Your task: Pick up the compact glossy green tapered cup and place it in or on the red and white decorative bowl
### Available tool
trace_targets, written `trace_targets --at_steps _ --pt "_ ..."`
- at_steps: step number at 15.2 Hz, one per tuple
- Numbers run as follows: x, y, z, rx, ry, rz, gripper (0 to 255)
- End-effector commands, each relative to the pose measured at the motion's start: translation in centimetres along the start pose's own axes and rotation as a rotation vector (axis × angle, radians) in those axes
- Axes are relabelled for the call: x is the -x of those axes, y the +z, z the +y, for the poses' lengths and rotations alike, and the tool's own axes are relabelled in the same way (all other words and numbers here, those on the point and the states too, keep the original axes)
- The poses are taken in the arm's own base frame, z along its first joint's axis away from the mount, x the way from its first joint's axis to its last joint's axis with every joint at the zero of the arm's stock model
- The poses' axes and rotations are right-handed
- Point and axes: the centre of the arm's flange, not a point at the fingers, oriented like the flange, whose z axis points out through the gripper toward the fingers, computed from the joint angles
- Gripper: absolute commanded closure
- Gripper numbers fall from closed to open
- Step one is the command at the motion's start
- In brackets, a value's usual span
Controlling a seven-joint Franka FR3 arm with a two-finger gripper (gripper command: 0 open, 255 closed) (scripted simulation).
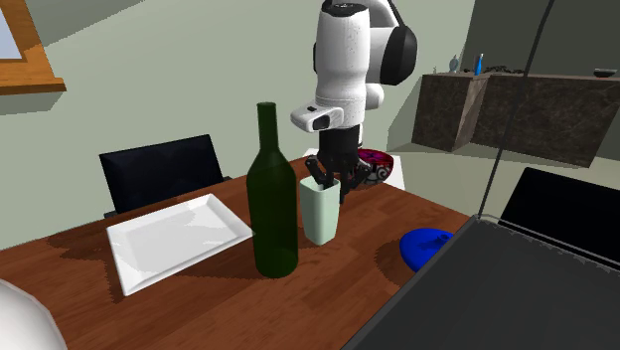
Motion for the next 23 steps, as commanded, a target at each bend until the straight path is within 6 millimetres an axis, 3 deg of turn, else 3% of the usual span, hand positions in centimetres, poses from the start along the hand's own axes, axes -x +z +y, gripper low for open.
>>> trace_targets --at_steps 1,3,23 --pt "0.0 0.0 0.0 0.0 0.0 0.0 255" --pt "0.0 0.0 0.0 0.0 0.0 0.0 255" --pt "0.9 -10.5 0.1 0.0 0.0 0.0 255"
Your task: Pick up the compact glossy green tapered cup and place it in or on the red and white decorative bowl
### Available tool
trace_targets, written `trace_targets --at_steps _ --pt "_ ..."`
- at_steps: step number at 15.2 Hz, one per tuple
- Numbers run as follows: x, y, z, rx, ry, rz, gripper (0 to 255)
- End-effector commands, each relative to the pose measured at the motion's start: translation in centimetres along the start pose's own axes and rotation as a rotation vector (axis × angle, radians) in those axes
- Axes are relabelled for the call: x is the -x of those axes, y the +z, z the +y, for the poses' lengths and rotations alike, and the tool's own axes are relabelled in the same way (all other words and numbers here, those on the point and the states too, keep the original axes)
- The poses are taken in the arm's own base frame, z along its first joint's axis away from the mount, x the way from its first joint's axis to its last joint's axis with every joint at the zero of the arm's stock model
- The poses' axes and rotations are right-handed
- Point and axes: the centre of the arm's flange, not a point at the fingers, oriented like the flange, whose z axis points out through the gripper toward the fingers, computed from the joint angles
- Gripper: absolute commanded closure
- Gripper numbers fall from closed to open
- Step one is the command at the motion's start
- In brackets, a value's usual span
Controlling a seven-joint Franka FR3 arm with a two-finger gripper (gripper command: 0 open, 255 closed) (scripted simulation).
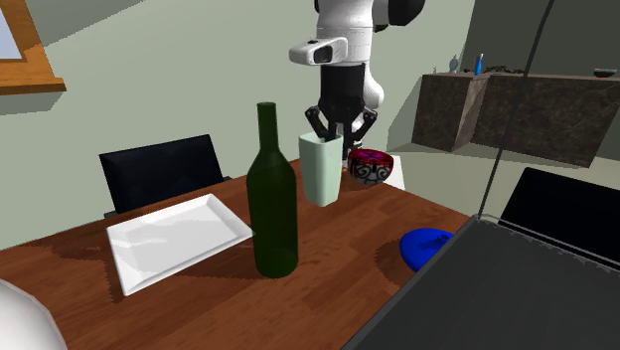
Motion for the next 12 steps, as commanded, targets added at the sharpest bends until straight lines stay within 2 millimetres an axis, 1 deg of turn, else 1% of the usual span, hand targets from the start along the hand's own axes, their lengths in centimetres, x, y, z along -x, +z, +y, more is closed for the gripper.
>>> trace_targets --at_steps 1,12 --pt "0.0 -1.0 0.1 0.0 0.0 0.0 255" --pt "0.5 -6.8 0.1 0.0 0.0 0.0 255"
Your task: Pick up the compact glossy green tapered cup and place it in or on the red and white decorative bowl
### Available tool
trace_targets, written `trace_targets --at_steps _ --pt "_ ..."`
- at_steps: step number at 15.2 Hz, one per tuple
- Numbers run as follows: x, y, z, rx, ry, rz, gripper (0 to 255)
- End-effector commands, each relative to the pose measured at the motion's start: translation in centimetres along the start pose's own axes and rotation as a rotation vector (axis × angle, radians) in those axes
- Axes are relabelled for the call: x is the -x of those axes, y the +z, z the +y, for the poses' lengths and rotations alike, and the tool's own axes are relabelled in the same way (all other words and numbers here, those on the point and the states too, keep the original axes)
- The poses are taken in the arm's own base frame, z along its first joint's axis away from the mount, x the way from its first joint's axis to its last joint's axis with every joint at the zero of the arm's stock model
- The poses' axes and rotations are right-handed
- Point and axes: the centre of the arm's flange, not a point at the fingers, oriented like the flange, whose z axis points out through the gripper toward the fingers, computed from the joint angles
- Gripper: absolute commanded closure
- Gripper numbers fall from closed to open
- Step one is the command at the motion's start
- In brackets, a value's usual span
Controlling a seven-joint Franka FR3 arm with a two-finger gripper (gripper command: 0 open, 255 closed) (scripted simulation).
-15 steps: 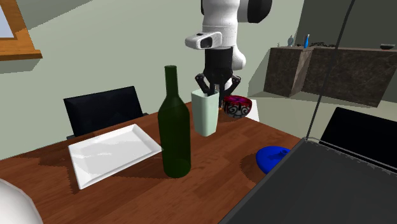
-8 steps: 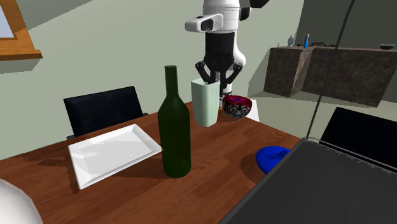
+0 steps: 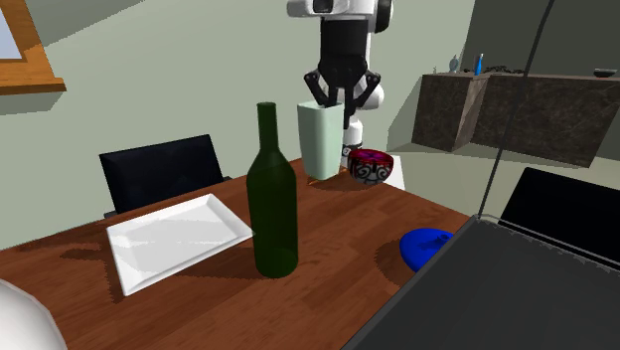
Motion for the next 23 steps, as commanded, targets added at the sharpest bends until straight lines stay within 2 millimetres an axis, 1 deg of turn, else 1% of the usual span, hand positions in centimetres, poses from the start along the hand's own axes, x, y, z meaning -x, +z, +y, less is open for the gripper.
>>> trace_targets --at_steps 1,23 --pt "0.1 -0.8 0.0 0.0 0.0 0.0 255" --pt "28.3 -2.5 -6.7 0.0 0.0 0.0 255"
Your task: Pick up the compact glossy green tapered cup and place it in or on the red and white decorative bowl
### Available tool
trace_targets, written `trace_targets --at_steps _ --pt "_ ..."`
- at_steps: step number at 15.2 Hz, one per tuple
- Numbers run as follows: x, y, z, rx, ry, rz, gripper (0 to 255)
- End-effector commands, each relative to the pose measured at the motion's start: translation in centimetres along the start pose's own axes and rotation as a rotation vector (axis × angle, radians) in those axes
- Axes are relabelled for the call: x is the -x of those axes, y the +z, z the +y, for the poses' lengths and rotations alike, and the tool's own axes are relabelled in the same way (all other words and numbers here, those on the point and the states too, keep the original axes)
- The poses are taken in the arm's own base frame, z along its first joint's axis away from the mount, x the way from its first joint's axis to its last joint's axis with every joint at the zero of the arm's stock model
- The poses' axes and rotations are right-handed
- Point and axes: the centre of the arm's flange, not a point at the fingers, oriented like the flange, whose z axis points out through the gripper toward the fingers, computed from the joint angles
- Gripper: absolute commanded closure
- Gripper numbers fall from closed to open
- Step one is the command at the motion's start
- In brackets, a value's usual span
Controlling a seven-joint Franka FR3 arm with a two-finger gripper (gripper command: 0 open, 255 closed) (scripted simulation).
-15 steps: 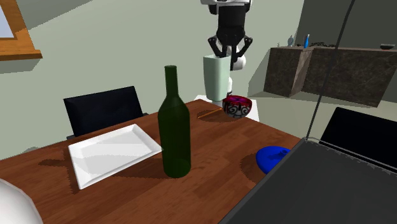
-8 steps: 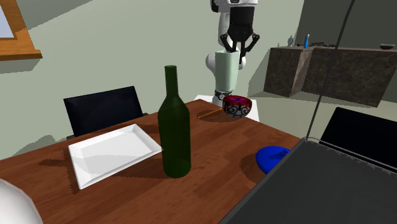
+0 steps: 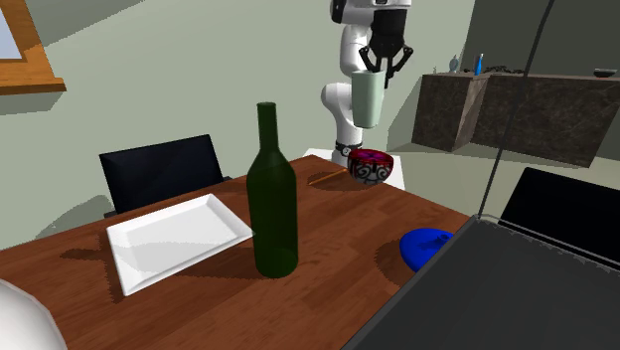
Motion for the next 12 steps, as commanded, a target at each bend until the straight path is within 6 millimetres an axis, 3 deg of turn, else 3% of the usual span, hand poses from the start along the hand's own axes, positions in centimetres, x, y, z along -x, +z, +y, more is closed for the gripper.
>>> trace_targets --at_steps 1,4,12 --pt "2.5 -0.3 -0.8 0.0 0.0 0.0 255" --pt "6.9 -0.6 -1.8 0.0 0.0 0.0 255" --pt "6.5 3.6 -1.9 0.0 0.0 0.0 255"
